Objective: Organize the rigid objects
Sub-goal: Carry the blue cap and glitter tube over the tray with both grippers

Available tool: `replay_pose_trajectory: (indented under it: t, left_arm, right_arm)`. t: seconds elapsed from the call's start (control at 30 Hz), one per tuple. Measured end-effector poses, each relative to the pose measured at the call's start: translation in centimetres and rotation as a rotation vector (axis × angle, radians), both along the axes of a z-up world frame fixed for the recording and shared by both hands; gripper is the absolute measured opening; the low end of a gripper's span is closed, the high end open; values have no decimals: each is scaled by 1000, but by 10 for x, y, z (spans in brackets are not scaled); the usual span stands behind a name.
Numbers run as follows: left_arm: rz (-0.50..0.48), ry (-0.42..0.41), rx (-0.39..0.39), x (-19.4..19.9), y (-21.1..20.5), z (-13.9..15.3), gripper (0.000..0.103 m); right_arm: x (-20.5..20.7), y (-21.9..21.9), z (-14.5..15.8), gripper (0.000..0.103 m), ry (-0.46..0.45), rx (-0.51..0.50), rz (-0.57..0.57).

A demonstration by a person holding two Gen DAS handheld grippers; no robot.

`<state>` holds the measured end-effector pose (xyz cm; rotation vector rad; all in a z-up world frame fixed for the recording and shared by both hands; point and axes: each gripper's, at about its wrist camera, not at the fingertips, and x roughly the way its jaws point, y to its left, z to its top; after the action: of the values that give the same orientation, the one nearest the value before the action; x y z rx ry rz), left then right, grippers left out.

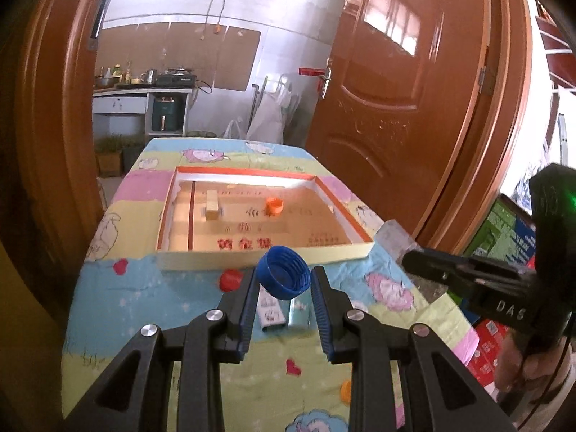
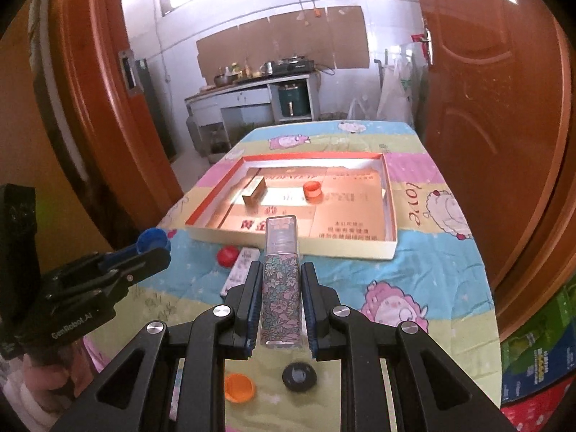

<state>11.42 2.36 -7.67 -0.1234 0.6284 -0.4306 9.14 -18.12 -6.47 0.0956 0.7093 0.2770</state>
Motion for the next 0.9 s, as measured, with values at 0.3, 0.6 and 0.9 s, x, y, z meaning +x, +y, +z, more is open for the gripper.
replay_pose_trajectory:
  t: [0.3,0.6,0.9]
  left_arm:
    - [-2,0,-1,30,-13,14,30]
    - [-10,18,8,66,-28,20,30]
    - [-19,39,27,104,-41,18,30]
  right_arm:
    - [28,-7,7,21,5,28,-4]
    - [60,-22,7,21,22,50,-20]
    - [93,-34,4,21,43,63,-31]
